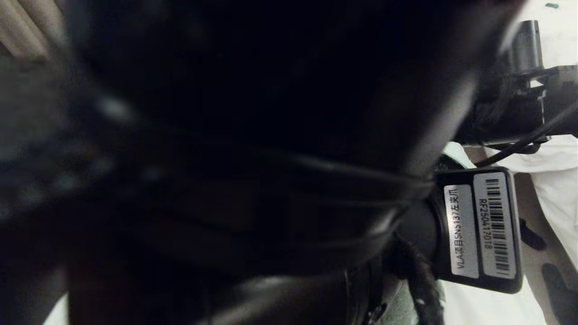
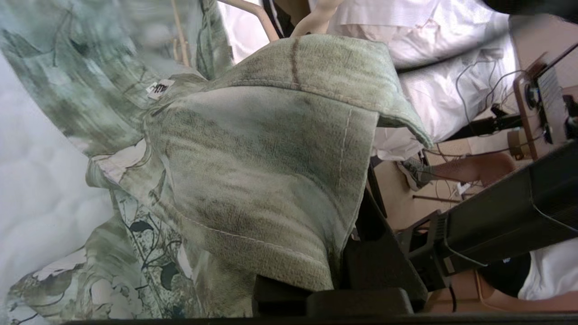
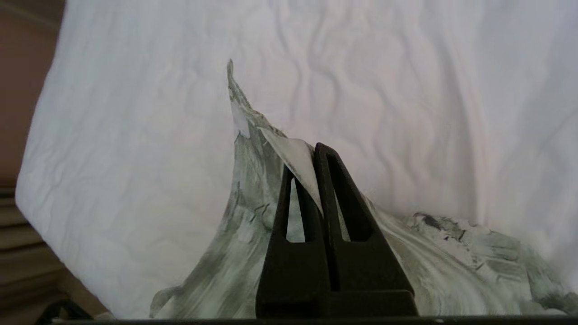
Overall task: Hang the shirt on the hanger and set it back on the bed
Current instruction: Hook the other side of the shirt onto the hanger
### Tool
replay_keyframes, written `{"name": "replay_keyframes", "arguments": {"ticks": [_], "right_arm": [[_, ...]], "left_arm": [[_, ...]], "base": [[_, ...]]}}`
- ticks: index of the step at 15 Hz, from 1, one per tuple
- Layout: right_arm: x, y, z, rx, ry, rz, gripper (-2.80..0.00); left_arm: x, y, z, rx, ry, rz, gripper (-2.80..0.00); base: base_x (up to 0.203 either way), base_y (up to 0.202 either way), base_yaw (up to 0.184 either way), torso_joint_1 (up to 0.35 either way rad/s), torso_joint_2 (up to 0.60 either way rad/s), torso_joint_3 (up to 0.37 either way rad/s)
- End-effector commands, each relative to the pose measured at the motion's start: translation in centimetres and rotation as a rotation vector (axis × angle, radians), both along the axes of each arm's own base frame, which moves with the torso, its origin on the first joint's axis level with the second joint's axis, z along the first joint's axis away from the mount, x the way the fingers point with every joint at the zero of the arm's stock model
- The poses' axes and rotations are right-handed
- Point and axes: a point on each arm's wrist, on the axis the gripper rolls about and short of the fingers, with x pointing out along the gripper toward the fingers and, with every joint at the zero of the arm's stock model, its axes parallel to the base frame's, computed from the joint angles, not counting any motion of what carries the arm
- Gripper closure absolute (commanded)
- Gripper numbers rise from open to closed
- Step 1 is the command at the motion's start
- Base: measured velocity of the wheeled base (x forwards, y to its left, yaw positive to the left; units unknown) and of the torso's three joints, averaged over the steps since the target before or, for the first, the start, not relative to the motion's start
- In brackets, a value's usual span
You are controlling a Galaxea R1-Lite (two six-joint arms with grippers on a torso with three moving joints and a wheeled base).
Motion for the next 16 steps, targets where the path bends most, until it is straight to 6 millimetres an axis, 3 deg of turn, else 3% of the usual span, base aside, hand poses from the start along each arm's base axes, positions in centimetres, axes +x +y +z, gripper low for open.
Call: {"name": "replay_keyframes", "arguments": {"ticks": [1,6,10,16], "right_arm": [[-1.4,0.1,1.3,0.011,-0.04,0.024,0.0],[-6.3,-0.7,5.1,0.018,-0.176,0.092,0.0],[-10.8,-1.9,6.9,0.026,-0.19,0.149,0.0],[-13.3,-1.9,7.5,-0.014,-0.232,0.238,0.0]], "left_arm": [[0.1,-1.0,0.2,0.001,0.003,0.0,0.0],[1.1,-1.8,0.3,0.029,0.009,0.025,0.0],[2.9,-1.6,0.9,0.012,0.002,0.08,0.0],[1.9,-1.1,3.4,-0.015,-0.004,0.053,0.0]], "base": [[0.0,0.0,0.0,0.0,0.0,0.0],[0.0,0.0,0.0,0.0,0.0,0.0],[0.0,0.0,0.0,0.0,0.0,0.0],[0.0,0.0,0.0,0.0,0.0,0.0]]}}
